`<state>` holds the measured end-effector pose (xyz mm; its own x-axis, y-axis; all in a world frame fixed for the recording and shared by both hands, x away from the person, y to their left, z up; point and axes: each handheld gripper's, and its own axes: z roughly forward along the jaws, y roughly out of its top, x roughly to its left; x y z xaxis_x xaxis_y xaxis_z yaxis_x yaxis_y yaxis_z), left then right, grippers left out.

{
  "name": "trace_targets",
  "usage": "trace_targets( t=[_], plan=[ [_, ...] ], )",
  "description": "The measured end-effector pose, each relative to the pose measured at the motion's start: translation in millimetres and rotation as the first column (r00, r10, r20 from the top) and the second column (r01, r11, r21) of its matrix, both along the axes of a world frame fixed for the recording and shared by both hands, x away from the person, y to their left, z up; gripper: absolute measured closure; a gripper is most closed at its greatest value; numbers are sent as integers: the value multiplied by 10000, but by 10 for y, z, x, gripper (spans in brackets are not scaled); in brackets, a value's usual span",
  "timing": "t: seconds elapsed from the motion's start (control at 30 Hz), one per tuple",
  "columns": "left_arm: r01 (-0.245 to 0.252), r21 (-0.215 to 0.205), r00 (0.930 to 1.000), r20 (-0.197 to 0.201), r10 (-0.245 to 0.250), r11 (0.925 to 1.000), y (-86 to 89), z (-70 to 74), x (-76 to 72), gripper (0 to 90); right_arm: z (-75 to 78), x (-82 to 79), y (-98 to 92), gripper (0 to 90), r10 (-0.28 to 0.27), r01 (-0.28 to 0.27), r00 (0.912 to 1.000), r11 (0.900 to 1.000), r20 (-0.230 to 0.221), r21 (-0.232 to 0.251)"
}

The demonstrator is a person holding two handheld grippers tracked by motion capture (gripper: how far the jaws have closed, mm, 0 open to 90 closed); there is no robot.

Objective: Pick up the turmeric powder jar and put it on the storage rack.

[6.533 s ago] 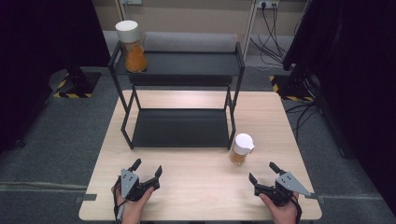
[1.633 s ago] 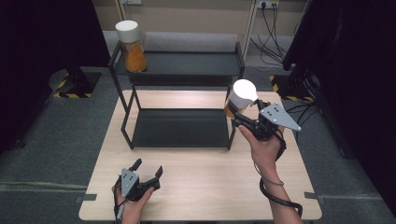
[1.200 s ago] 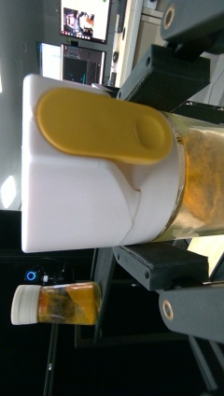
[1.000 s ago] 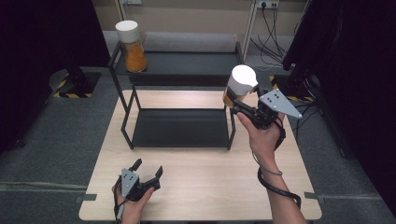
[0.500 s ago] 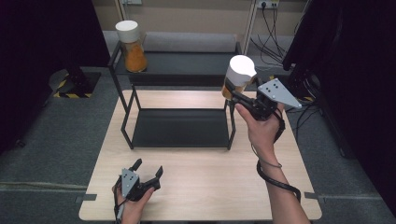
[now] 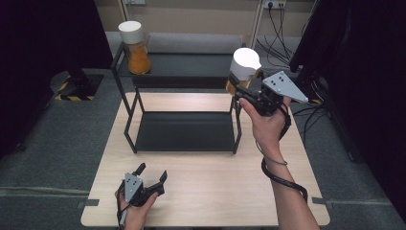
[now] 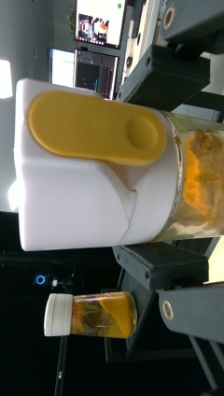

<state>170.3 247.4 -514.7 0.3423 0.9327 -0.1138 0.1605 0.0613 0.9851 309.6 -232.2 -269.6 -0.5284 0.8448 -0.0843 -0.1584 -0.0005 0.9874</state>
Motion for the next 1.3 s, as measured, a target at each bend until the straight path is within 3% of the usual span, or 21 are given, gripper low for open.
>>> trace_targets(
  t=[1.3],
  plan=[
    [96, 13, 10000, -25, -96, 10000, 18, 4, 9, 120, 378, 373, 195, 309, -490, 488, 9983, 9988, -325, -77]
  ],
)
